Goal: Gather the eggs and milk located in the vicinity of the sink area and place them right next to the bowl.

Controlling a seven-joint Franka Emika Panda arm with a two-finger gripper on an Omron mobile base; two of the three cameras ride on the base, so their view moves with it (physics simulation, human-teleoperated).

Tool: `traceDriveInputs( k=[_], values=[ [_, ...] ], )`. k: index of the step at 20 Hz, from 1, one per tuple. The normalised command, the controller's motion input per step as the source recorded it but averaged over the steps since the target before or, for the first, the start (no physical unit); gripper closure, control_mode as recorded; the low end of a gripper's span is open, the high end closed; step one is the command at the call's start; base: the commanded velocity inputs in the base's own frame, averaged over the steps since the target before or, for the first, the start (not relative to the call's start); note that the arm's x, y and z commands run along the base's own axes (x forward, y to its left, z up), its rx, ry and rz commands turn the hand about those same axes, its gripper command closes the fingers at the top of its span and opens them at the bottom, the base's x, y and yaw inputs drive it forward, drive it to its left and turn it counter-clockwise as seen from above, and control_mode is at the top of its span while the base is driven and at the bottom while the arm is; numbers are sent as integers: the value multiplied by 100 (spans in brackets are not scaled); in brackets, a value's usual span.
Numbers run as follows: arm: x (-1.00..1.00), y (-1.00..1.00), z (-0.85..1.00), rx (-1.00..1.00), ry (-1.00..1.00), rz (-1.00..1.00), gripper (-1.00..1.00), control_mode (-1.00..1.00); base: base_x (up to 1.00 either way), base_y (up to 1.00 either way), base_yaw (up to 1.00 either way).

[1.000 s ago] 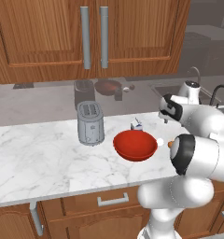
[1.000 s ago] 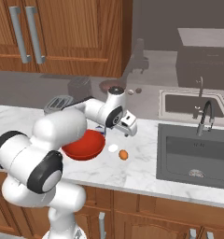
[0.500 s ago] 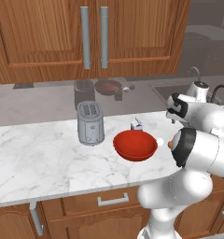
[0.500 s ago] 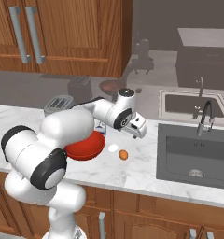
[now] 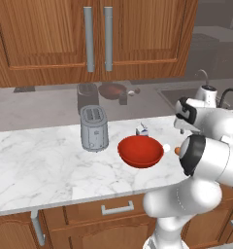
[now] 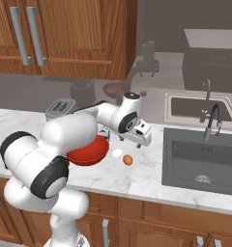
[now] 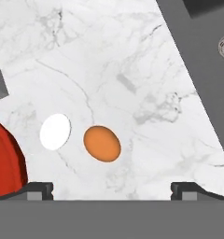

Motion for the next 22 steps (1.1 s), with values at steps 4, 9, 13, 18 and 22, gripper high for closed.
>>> traceDriveInputs(
  k=[4,9,13,18,22],
  values=[
    [-44,0,-1,0,1,16,-100,-100,0,0,0],
    [-8,2,0,0,1,25,-100,-100,0,0,0],
    [2,1,0,0,2,45,-100,-100,0,0,0],
    [15,0,-1,-1,0,35,-100,-100,0,0,0],
    [8,0,-3,-3,0,21,-100,-100,0,0,0]
  ],
)
